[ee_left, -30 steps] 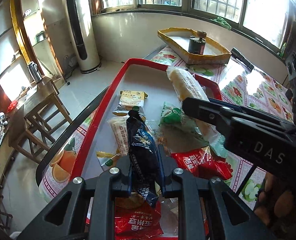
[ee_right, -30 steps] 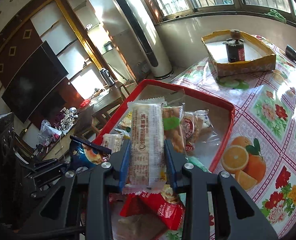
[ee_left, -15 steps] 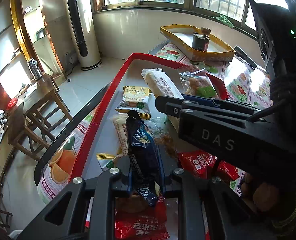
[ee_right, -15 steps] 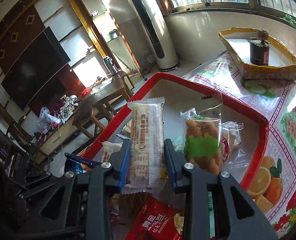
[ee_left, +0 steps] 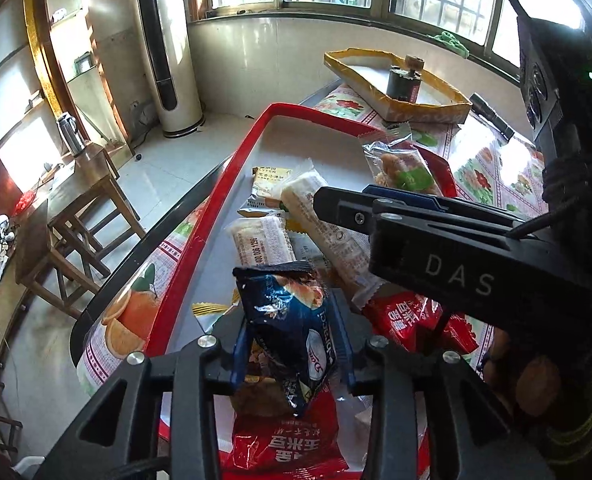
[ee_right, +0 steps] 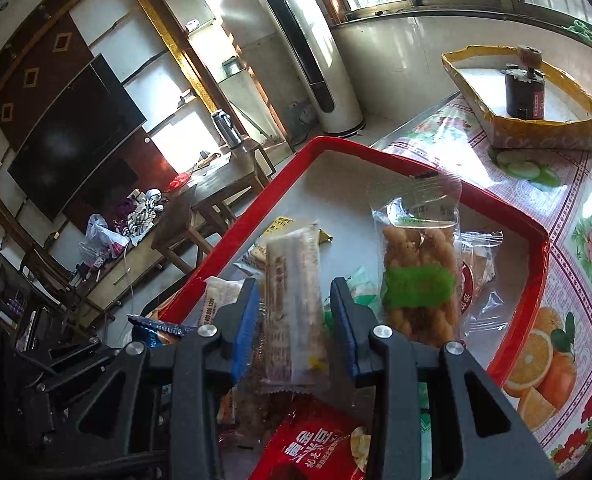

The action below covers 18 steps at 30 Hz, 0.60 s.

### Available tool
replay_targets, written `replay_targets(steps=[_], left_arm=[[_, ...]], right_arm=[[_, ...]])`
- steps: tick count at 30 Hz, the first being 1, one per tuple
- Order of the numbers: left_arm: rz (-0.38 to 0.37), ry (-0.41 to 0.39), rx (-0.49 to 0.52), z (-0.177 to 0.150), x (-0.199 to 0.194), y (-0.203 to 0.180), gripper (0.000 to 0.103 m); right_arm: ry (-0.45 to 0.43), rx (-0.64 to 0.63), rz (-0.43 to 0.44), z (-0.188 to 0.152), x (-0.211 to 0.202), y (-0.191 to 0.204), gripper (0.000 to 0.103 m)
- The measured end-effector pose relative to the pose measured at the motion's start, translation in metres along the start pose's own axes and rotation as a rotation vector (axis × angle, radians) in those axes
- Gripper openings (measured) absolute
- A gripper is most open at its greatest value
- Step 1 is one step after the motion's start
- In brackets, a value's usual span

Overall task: Organize snacks
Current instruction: 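Lower both snacks into the tray and open both tools to release them, then withdraw both open tools back from the filled tray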

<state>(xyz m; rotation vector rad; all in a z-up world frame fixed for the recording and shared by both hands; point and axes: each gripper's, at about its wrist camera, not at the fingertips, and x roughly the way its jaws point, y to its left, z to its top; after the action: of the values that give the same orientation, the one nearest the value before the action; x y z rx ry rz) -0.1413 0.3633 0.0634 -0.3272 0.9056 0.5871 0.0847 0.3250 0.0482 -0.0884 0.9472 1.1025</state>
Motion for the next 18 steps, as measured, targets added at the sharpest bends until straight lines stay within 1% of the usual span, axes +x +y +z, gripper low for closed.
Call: replay_targets(steps=[4,5,7,9,12,14,18], left_arm=[[0.003,-0.034,-0.001,-0.005,-0.015,0.0,0.049],[0.007,-0.04,0.002,-0.007,-0.019,0.0,0.053],[0.013,-0.055,0.003,-0.011,-0.027,0.0,0.057],[0.028,-0.077,0.014,-0.017,-0.035,-0.002,0.061],[0.065,-0.118,0.036,-0.026,-0.047,-0.004,0.062],[0.087,-0.136,0.046,-0.033,-0.053,-0.005,0.068],[0.099,-0.132,0.067,-0.048,-0.059,-0.008,0.069]], right_arm=[[-0.028,-0.006,0.015,-0.001,-0.014,0.004,0.045],[-0.036,-0.012,0.021,-0.001,-0.019,0.005,0.047],[-0.049,-0.029,0.024,-0.002,-0.029,0.01,0.054],[-0.058,-0.053,0.026,-0.005,-0.04,0.013,0.068],[-0.061,-0.114,0.038,-0.015,-0.057,0.02,0.076],[-0.06,-0.164,0.035,-0.025,-0.068,0.022,0.082],[-0.061,-0.26,0.035,-0.048,-0.093,0.025,0.089]])
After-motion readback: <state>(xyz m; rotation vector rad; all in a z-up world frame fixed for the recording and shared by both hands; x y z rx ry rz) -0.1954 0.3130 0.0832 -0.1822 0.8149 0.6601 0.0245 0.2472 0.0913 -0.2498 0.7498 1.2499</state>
